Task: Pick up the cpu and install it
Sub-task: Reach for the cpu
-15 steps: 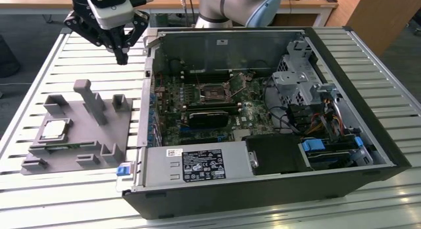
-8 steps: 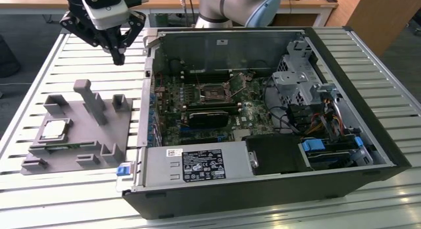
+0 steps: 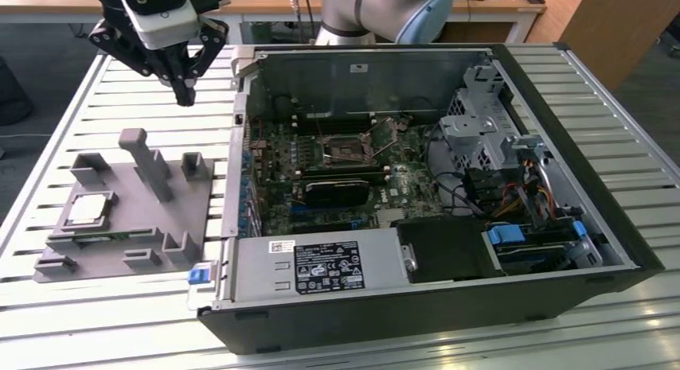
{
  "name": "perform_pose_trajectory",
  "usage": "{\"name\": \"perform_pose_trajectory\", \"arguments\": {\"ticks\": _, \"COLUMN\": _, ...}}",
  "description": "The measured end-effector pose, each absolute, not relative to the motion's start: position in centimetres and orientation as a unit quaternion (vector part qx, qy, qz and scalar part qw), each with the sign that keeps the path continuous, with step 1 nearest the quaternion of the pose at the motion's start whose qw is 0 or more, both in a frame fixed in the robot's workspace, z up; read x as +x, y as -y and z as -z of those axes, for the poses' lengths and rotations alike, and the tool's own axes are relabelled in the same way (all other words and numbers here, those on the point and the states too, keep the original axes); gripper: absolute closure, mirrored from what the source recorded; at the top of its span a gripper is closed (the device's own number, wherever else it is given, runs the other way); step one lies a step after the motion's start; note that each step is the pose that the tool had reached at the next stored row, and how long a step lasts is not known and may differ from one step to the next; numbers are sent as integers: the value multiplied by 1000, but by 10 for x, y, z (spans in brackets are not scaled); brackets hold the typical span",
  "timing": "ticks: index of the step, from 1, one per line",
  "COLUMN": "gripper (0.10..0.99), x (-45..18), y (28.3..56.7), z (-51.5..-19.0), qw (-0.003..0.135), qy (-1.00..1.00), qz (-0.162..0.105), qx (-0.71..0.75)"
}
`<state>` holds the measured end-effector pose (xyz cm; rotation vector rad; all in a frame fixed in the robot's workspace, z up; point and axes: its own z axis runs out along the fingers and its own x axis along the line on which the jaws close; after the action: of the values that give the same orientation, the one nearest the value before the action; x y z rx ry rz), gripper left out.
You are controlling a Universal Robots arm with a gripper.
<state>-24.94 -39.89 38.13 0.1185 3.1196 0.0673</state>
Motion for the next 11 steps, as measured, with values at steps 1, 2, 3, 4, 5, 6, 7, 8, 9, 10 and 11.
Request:
{"name": "perform_pose_trajectory", "arguments": {"ticks": 1, "gripper": 980, "x": -250, "y": 399, "z": -381, "qw": 10, "qy": -999, "qz": -22, "qx": 38}}
{"name": "perform_pose_trajectory", "arguments": {"ticks": 2, "gripper": 980, "x": -251, "y": 399, "z": -381, "qw": 9, "qy": -999, "qz": -22, "qx": 38}}
{"name": "perform_pose_trajectory", "arguments": {"ticks": 3, "gripper": 980, "x": -252, "y": 399, "z": -381, "qw": 9, "qy": -999, "qz": -22, "qx": 38}}
{"name": "perform_pose_trajectory", "arguments": {"ticks": 4, "gripper": 980, "x": -253, "y": 399, "z": -381, "qw": 9, "qy": -999, "qz": -22, "qx": 38}}
{"name": "perform_pose_trajectory", "arguments": {"ticks": 5, "gripper": 980, "x": -254, "y": 399, "z": -381, "qw": 9, "qy": -999, "qz": -22, "qx": 38}}
{"name": "perform_pose_trajectory", "arguments": {"ticks": 6, "gripper": 980, "x": -255, "y": 399, "z": -381, "qw": 9, "qy": -999, "qz": -22, "qx": 38}}
{"name": "perform_pose_trajectory", "arguments": {"ticks": 7, "gripper": 980, "x": -255, "y": 399, "z": -380, "qw": 9, "qy": -999, "qz": -22, "qx": 38}}
{"name": "perform_pose_trajectory", "arguments": {"ticks": 8, "gripper": 980, "x": -256, "y": 399, "z": -380, "qw": 9, "qy": -999, "qz": -22, "qx": 38}}
{"name": "perform_pose_trajectory", "arguments": {"ticks": 9, "gripper": 980, "x": -257, "y": 399, "z": -380, "qw": 9, "qy": -999, "qz": -22, "qx": 38}}
{"name": "perform_pose_trajectory", "arguments": {"ticks": 10, "gripper": 980, "x": -258, "y": 399, "z": -380, "qw": 9, "qy": -999, "qz": -22, "qx": 38}}
{"name": "perform_pose_trajectory", "arguments": {"ticks": 11, "gripper": 980, "x": -259, "y": 399, "z": -380, "qw": 9, "qy": -999, "qz": -22, "qx": 38}}
